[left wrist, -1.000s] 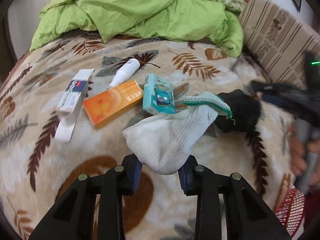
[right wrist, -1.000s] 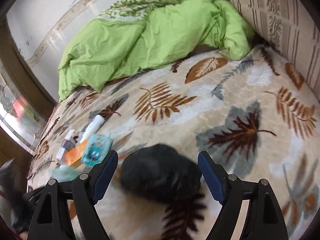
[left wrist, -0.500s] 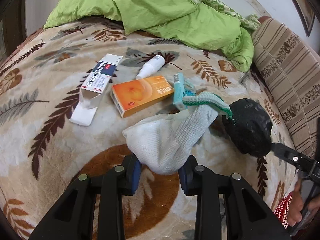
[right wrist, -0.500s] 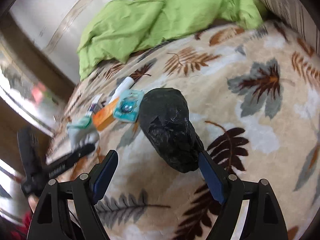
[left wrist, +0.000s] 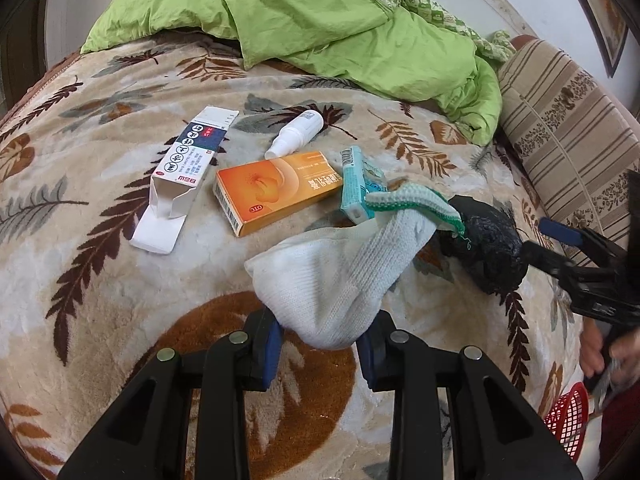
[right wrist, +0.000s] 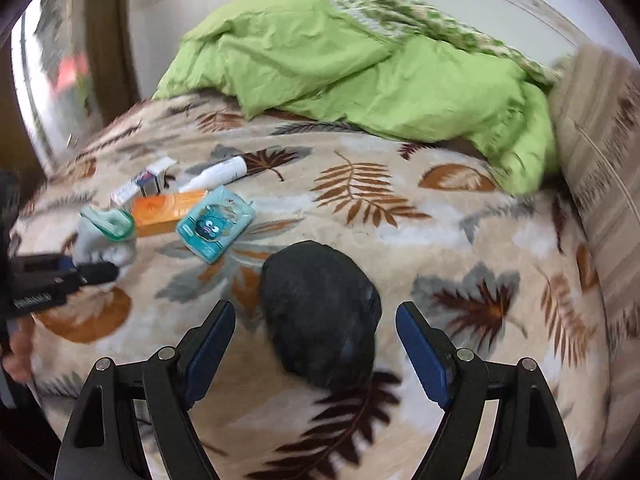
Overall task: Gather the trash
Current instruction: 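Grasp the black plastic bag with the right tool while the left tool holds the sock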
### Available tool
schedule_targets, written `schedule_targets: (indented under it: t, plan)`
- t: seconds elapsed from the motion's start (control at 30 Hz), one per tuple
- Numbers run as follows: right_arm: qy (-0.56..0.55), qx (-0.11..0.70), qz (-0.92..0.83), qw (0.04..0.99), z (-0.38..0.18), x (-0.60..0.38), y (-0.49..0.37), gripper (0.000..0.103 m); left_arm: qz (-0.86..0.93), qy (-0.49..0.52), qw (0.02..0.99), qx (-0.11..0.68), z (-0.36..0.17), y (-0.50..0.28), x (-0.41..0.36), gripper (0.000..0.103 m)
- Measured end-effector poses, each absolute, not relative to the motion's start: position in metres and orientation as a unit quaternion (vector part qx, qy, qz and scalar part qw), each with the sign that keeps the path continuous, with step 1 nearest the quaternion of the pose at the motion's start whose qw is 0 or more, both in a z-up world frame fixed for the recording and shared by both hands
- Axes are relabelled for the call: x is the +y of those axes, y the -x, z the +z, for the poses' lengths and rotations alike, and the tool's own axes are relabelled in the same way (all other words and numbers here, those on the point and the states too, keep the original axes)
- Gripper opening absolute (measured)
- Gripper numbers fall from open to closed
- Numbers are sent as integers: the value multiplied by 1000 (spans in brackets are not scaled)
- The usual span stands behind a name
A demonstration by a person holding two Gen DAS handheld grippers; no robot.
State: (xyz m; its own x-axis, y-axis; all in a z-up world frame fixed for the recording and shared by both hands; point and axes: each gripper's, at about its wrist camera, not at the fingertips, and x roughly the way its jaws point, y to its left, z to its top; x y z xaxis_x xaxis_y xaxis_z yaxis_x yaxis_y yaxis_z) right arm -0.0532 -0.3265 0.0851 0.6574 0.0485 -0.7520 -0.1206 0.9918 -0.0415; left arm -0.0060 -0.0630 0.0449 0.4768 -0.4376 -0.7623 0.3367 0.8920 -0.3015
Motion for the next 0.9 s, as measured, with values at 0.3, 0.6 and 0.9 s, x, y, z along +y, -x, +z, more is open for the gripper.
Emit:
schedule_targets:
  t: [0.3,0.6,0.9]
  plan:
    - [44,474,73,876,35,-335,22,72,-231,42,858,457,44,7,-69,30]
    - [-73,461,34,884,47,-323,53,36,-209,20,876,435,51,19,-69,30]
    - [-188,396,9,899,83,-279,111,36,-174,-9,902,394,75,65,-62,30]
